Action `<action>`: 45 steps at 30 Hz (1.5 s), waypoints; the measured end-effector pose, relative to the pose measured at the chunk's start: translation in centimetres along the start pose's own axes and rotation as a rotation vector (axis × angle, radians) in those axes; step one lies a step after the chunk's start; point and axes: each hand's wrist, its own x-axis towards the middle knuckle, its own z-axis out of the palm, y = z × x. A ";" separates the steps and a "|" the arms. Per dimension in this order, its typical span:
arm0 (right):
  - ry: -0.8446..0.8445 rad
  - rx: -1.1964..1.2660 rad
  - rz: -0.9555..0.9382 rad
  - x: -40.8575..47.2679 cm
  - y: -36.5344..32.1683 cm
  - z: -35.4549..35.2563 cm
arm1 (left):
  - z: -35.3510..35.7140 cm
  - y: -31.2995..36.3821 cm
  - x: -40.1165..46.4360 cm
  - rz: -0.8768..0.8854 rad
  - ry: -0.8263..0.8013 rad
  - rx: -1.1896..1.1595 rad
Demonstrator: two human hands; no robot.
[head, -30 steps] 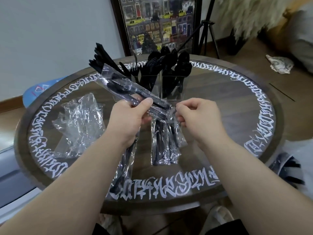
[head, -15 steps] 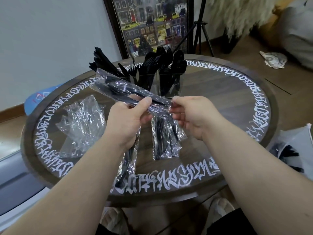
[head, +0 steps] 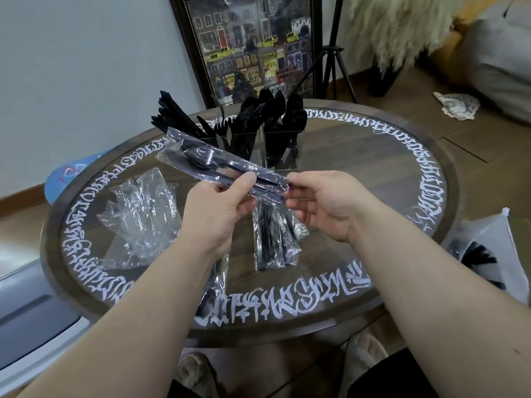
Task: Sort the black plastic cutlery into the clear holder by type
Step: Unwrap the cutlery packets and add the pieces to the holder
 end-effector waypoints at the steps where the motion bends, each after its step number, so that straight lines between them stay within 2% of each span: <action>1: -0.008 -0.007 -0.003 0.0 0.1 -0.1 | 0.1 0.0 0.0 -0.008 0.004 -0.008; 9: -0.055 -0.023 -0.095 0.1 0.1 -0.8 | 1.6 -0.1 0.1 -0.065 0.047 -0.143; 13: -0.066 -0.074 -0.148 -0.1 0.1 -0.8 | 1.9 -0.3 -0.3 -0.075 0.018 -0.125; 17: -0.019 -0.080 -0.186 0.1 -0.1 -0.9 | 1.8 0.8 -0.9 -0.058 -0.013 -0.129; 22: -0.030 -0.128 -0.210 -0.1 0.0 -0.3 | 0.9 1.4 -1.1 -0.084 0.074 -0.186; 27: 0.010 -0.079 -0.194 0.2 0.0 0.8 | 0.2 1.5 0.0 -0.129 0.072 -0.263; 37: 0.052 -0.025 -0.148 1.0 0.3 2.1 | -4.3 3.2 1.8 -0.085 0.345 -0.317; 41: 0.074 -0.052 -0.133 1.4 0.3 2.1 | -7.9 4.1 3.2 -0.022 0.524 -0.285; 45: 0.083 -0.049 -0.135 1.5 0.4 2.5 | -9.9 4.7 4.1 0.056 0.597 0.093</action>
